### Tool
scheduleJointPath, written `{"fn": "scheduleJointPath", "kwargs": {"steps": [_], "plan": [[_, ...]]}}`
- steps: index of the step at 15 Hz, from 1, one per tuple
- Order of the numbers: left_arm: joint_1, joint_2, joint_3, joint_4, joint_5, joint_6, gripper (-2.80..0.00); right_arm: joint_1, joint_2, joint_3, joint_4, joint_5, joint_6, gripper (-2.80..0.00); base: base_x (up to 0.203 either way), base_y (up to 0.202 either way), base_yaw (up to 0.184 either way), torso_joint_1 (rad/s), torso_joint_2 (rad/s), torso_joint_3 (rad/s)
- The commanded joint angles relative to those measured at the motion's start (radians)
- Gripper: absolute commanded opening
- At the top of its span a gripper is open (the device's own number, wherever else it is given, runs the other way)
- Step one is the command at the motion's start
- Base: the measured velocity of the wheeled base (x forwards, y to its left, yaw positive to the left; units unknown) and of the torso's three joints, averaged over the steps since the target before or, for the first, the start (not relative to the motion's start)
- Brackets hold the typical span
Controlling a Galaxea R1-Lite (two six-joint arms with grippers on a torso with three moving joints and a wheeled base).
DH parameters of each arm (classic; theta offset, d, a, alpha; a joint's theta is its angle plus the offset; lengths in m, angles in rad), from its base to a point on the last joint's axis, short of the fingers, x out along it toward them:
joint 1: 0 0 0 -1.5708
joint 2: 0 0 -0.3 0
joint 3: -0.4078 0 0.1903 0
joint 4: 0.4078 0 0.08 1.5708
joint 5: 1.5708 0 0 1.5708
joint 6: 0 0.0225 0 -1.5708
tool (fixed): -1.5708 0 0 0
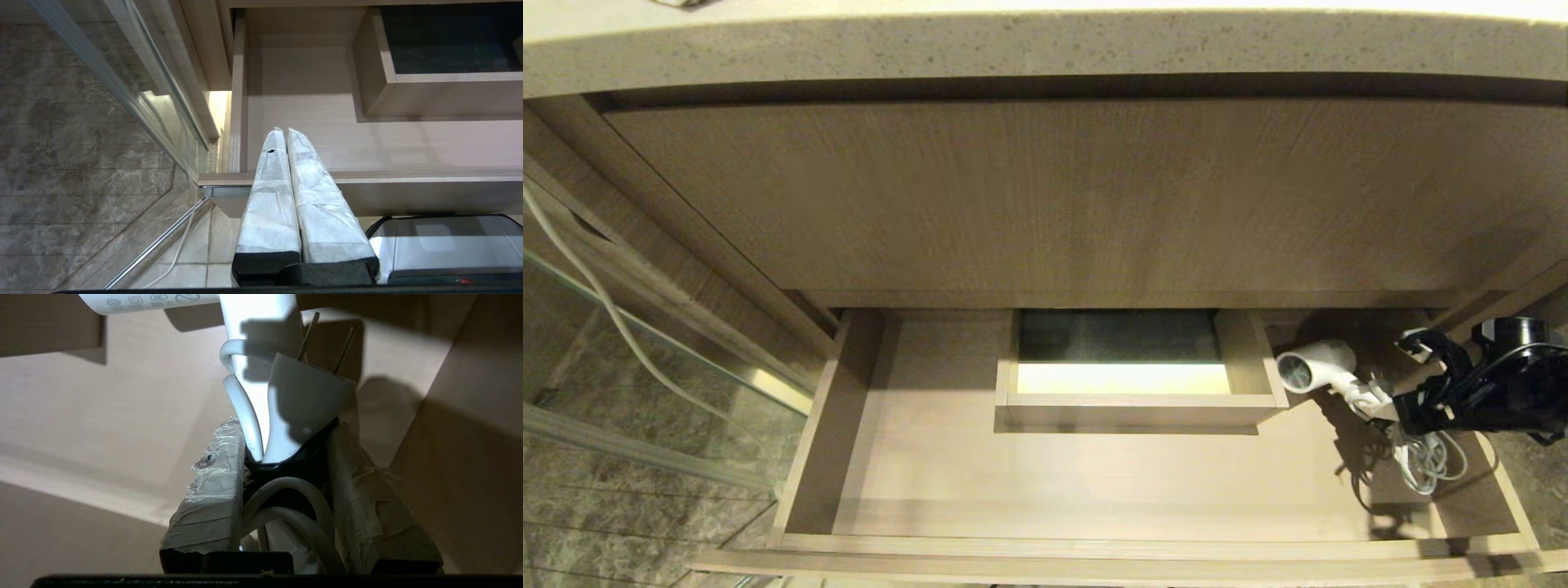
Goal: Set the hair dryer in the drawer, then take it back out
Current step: Put it into the drawer
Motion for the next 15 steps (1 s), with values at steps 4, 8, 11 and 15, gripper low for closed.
{"fn": "scheduleJointPath", "kwargs": {"steps": [4, 8, 11, 15], "plan": [[0.0, 0.0, 0.0, 0.0, 0.0, -0.001, -2.8, 0.006, 0.057, -0.004, -0.084, 0.002, -0.003, -2.8, 0.0, 0.0, 0.0, 0.0, 0.0, 0.0], [0.0, 0.0, 0.0, 0.0, 0.0, -0.001, -2.8, 0.008, 0.086, -0.01, -0.14, 0.004, -0.001, -2.8, 0.0, 0.0, 0.0, 0.0, 0.0, 0.0], [0.0, 0.0, 0.0, 0.0, 0.0, 0.001, -2.8, 0.015, 0.111, -0.025, -0.175, 0.002, 0.009, -2.8, 0.0, 0.0, 0.0, 0.0, 0.0, 0.0], [0.0, 0.0, 0.0, 0.0, 0.0, -0.001, -2.8, 0.021, 0.112, -0.03, -0.185, 0.002, 0.011, 0.0, 0.0, 0.0, 0.0, 0.0, 0.0, 0.0]]}}
